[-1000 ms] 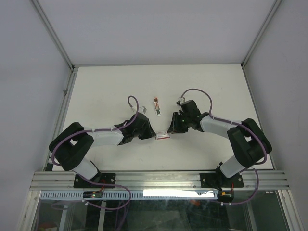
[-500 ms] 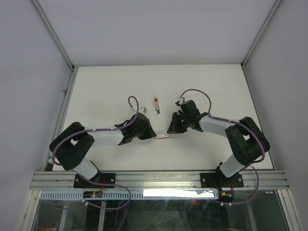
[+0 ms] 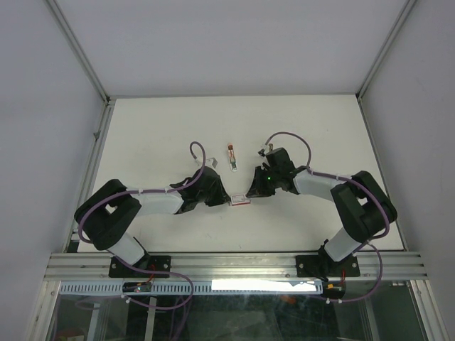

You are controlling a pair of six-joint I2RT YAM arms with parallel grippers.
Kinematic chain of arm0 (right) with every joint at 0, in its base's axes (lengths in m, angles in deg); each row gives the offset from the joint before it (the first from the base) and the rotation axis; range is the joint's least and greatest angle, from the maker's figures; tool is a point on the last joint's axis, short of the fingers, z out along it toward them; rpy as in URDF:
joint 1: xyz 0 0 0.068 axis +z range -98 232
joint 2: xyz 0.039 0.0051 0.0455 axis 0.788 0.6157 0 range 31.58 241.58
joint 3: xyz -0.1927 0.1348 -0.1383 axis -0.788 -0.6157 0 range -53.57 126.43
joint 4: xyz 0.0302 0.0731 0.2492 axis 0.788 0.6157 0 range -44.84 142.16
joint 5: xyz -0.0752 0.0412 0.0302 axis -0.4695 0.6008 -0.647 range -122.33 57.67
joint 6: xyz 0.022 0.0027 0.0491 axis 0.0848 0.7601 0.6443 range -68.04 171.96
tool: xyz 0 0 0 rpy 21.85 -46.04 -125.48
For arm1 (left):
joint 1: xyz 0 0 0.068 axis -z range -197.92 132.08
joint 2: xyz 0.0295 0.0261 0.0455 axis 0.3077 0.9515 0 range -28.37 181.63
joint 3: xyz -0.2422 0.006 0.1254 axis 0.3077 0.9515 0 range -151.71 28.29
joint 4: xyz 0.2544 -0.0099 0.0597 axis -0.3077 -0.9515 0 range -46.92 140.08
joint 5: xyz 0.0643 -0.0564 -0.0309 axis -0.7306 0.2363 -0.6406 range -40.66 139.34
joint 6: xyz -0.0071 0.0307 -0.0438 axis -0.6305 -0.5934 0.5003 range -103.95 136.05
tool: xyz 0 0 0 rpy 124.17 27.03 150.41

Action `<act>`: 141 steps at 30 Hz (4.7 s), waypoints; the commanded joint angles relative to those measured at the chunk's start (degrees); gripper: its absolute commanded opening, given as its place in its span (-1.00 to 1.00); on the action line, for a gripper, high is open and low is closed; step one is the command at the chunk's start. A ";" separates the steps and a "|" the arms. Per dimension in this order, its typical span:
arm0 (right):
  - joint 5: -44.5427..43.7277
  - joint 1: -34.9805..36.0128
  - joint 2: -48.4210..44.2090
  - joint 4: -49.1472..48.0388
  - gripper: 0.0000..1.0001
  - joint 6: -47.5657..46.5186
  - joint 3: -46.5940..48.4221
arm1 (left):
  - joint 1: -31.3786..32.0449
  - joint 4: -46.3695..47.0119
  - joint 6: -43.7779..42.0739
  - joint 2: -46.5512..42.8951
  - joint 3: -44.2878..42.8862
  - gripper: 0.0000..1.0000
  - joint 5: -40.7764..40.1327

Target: Load the staples into the stapler

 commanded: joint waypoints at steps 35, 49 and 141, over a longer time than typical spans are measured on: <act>-13.39 -3.12 -8.12 7.53 -1.00 -3.89 0.48 | -5.97 -5.25 -4.88 -9.78 2.28 -1.00 -4.53; -17.43 -15.50 -17.34 10.67 -1.00 -3.10 -4.09 | -12.82 -18.02 -26.29 -7.89 -6.19 -1.00 4.18; -40.60 25.12 25.80 28.09 -0.52 -12.16 44.26 | -38.87 -25.53 -30.49 -35.28 -14.99 0.97 -1.82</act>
